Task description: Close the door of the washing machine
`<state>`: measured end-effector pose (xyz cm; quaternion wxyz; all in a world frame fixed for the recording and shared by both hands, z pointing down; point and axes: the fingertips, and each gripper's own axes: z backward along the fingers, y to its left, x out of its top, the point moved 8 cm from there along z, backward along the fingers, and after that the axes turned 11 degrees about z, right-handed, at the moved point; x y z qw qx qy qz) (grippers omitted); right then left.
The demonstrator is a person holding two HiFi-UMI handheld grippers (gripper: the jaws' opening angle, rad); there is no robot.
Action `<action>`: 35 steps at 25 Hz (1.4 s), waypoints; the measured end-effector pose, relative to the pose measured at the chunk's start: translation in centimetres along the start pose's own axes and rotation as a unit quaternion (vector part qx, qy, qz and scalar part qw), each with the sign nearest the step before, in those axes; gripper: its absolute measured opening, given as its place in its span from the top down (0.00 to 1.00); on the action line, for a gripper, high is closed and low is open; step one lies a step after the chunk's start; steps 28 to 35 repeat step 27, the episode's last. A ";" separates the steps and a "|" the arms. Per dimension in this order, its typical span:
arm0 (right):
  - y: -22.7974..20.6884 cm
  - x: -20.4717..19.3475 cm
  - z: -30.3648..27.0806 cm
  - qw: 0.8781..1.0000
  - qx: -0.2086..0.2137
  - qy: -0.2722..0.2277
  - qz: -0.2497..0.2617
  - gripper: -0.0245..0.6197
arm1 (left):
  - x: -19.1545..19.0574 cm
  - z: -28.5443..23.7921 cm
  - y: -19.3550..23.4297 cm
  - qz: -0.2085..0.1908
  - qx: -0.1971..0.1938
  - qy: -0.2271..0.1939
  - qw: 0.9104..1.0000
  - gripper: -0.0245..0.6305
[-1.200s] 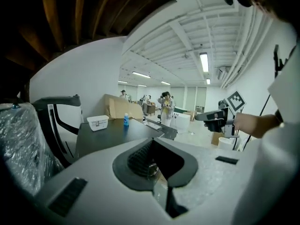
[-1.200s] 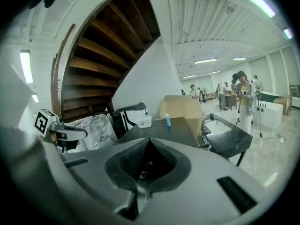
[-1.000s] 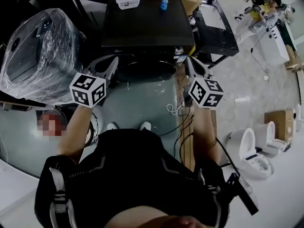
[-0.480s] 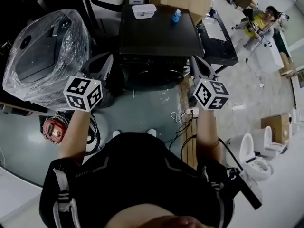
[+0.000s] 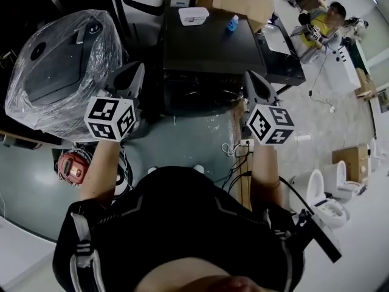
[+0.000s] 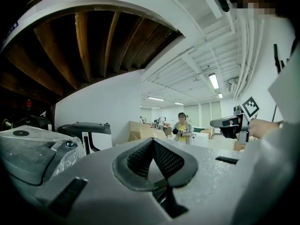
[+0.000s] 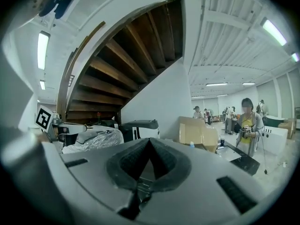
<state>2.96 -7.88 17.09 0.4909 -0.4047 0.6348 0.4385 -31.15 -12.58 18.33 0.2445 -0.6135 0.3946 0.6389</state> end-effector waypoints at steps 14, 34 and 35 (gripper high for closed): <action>1.4 0.9 -0.2 1.000 0.005 -0.006 0.024 0.96 | 0.6 0.8 0.1 -0.002 0.009 -0.017 1.000 0.96; 1.9 0.8 -0.2 0.999 0.007 -0.004 0.039 0.96 | 0.7 0.9 -0.2 -0.004 0.006 -0.025 1.000 0.96; 1.9 0.8 -0.2 0.999 0.007 -0.004 0.039 0.96 | 0.7 0.9 -0.2 -0.004 0.006 -0.025 1.000 0.96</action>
